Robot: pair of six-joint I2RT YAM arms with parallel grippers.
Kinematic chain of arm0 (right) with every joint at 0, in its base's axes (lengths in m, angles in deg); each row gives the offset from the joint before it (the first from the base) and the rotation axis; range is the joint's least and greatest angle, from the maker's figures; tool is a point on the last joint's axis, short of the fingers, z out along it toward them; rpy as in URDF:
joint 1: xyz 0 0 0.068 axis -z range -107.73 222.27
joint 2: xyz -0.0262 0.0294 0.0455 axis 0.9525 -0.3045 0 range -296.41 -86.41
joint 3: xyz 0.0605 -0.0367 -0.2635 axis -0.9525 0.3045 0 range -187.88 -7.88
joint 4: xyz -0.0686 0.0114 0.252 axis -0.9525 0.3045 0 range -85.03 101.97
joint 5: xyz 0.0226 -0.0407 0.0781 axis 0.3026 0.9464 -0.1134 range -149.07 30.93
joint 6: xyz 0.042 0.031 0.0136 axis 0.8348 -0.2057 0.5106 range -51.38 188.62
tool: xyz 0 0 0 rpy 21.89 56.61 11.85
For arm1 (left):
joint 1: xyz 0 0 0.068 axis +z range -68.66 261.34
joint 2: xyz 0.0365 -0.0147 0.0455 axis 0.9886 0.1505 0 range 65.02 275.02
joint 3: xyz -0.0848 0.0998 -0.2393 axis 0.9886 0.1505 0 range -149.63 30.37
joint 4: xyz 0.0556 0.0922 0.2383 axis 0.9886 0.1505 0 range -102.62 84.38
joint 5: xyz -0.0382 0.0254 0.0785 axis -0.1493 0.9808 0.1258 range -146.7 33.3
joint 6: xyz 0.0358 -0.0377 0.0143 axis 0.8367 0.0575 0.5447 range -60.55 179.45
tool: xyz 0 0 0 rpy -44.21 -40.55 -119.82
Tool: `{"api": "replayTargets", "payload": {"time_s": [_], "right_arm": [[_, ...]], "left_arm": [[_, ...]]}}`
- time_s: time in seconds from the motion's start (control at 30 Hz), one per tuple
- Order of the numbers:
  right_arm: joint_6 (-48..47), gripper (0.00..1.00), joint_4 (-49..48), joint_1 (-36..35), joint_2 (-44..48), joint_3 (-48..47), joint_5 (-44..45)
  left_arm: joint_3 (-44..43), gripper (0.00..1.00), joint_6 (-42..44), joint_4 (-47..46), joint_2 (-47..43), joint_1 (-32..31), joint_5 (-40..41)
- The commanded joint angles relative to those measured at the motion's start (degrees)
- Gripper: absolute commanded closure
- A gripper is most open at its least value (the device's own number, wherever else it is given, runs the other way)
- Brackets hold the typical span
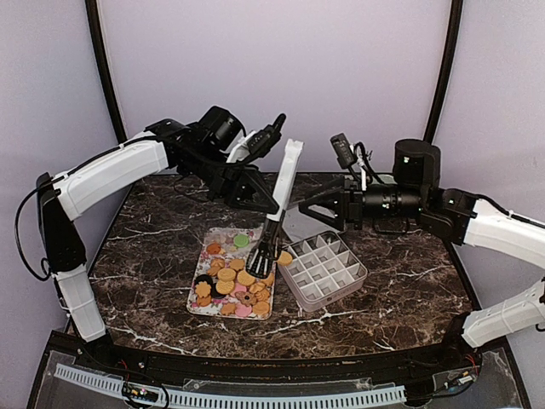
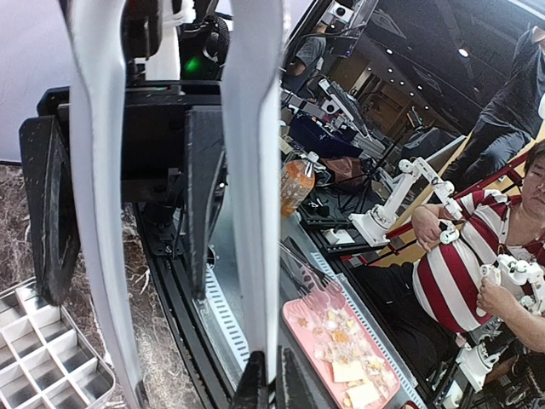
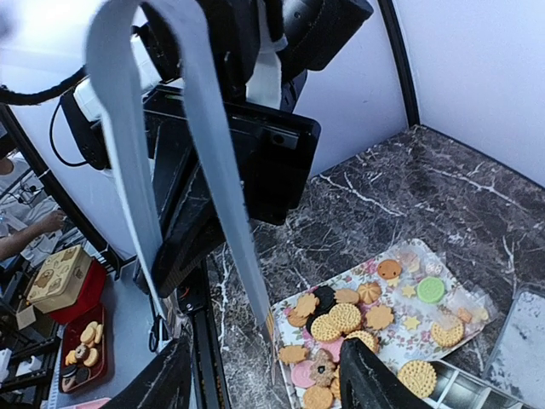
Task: Pack the cookies
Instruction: Pass from the left arm to the right
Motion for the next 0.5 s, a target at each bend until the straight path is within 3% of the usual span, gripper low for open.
{"api": "replayTargets", "payload": {"time_s": [0.0, 0.1, 0.27, 0.47], "right_arm": [[1.2, 0.45, -3.1, 0.3, -3.1, -3.4, -2.3], [2.0, 0.55, -4.0, 0.1, -5.0, -4.8, -2.5], [2.9, 0.59, -6.3, -0.7, -7.2, -5.6, -3.9], [2.9, 0.73, -7.9, -1.9, -8.5, -5.7, -4.0]], "left_arm": [[-0.5, 1.00, -2.0, -1.4, -2.4, -0.8, -2.1], [-0.5, 1.00, -2.5, -1.7, -2.4, -0.8, -2.1], [-0.5, 1.00, -1.6, -1.1, -2.3, -0.9, -1.8], [-1.4, 1.00, -0.7, -0.1, -1.6, -0.8, -2.2]]}}
